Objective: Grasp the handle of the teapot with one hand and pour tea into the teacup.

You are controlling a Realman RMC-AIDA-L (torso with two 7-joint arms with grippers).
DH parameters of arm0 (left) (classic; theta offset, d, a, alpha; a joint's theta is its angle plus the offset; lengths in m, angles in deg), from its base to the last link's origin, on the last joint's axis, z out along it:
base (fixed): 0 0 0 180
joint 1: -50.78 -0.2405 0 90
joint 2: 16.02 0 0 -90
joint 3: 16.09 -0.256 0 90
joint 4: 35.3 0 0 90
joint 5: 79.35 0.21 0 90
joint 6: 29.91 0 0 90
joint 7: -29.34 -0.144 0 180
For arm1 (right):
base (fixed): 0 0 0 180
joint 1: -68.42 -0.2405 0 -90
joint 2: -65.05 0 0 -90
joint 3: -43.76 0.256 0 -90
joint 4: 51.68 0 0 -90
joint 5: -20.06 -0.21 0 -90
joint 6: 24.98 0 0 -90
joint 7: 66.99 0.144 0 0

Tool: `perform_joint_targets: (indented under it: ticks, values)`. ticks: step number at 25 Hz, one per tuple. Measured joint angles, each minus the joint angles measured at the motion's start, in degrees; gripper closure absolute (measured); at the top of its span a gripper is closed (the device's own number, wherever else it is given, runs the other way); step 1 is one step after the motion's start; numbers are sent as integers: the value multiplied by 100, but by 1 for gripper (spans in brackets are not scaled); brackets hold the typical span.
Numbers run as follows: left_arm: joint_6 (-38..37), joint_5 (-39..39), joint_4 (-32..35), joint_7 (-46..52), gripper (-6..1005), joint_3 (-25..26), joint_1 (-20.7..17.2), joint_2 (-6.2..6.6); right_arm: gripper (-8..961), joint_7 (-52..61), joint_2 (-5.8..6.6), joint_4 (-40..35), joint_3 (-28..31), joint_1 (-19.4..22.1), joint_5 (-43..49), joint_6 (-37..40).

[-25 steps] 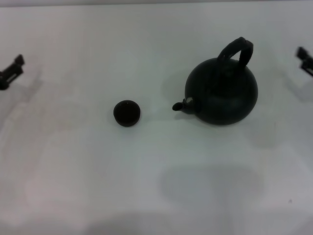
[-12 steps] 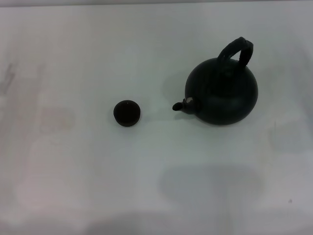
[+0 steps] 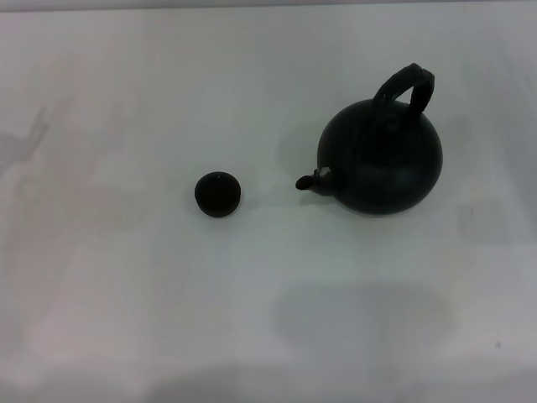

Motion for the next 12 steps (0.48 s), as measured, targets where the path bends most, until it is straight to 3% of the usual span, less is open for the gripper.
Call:
perform_joint_targets:
  ticks: [12]
  values:
    - [885,-853,-616,-929,204,2,26,-16,199,-24,10,73,430,36,-1,-315]
